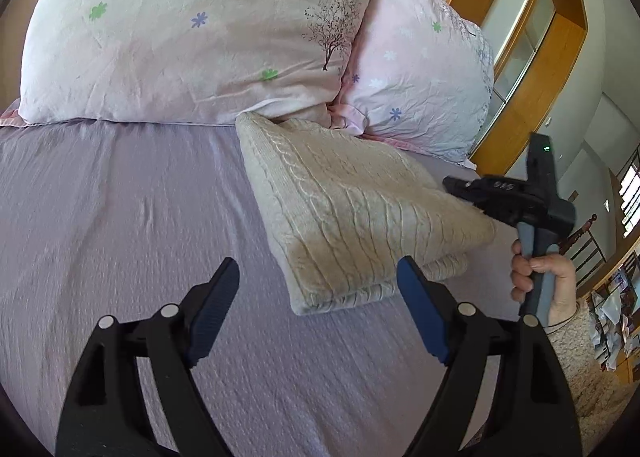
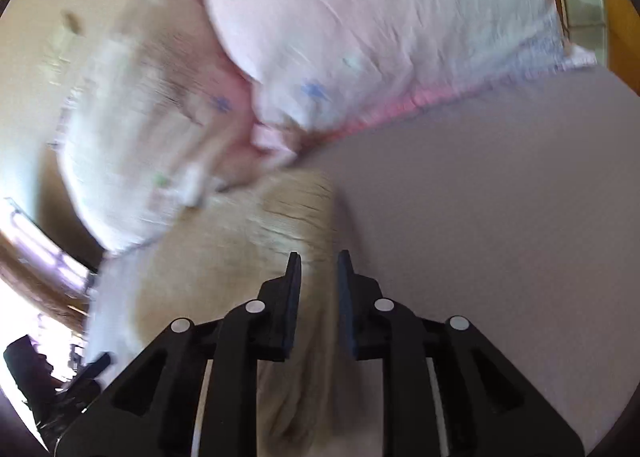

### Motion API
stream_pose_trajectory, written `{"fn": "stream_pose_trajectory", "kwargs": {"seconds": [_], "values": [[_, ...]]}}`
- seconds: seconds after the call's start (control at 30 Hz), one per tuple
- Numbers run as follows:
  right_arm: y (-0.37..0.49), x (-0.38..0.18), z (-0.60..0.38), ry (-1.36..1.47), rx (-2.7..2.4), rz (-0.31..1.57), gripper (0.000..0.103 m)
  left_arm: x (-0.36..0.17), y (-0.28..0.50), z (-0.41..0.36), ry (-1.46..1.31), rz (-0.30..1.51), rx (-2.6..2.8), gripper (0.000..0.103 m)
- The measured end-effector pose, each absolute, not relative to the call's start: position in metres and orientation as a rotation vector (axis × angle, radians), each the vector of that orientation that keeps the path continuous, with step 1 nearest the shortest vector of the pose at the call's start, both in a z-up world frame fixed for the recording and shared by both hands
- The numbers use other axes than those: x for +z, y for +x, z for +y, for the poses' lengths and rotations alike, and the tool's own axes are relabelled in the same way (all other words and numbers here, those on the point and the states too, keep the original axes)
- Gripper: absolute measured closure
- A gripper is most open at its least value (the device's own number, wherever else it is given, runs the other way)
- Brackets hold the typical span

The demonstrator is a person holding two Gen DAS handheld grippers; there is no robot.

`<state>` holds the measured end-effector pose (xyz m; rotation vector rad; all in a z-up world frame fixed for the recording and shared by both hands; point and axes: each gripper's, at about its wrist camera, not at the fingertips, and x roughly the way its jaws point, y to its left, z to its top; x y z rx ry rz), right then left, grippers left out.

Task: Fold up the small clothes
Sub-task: 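Release the folded sweater and pull both grippers back from it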

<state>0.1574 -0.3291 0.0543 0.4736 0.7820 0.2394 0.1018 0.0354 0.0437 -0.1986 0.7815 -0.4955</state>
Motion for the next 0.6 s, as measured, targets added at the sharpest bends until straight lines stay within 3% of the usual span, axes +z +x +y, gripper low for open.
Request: {"fn": "stream_pose_trajectory", "kwargs": {"seconds": [0.1, 0.23, 0.3, 0.4, 0.47, 0.6], "values": [[0.119, 0.077, -0.322, 0.482, 0.442, 0.679, 0.070, 0.038, 0.097, 0.035, -0.198, 0.799, -0.496, 0.015], [0.121, 0.050, -0.288, 0.381, 0.467, 0.835, 0.052, 0.031, 0.092, 0.027, -0.192, 0.833, -0.463, 0.002], [0.135, 0.021, -0.278, 0.296, 0.362, 0.944, 0.054, 0.029, 0.090, 0.024, -0.193, 0.838, -0.436, 0.002], [0.118, 0.034, -0.279, 0.280, 0.352, 0.870, 0.049, 0.026, 0.088, 0.024, -0.201, 0.873, -0.323, 0.002], [0.098, 0.045, -0.284, 0.277, 0.372, 0.791, 0.009, 0.022, 0.087, 0.026, -0.207, 0.891, -0.251, 0.002], [0.070, 0.040, -0.287, 0.220, 0.310, 0.751, 0.006, 0.013, 0.087, 0.020, -0.186, 0.917, -0.237, 0.002]]}}
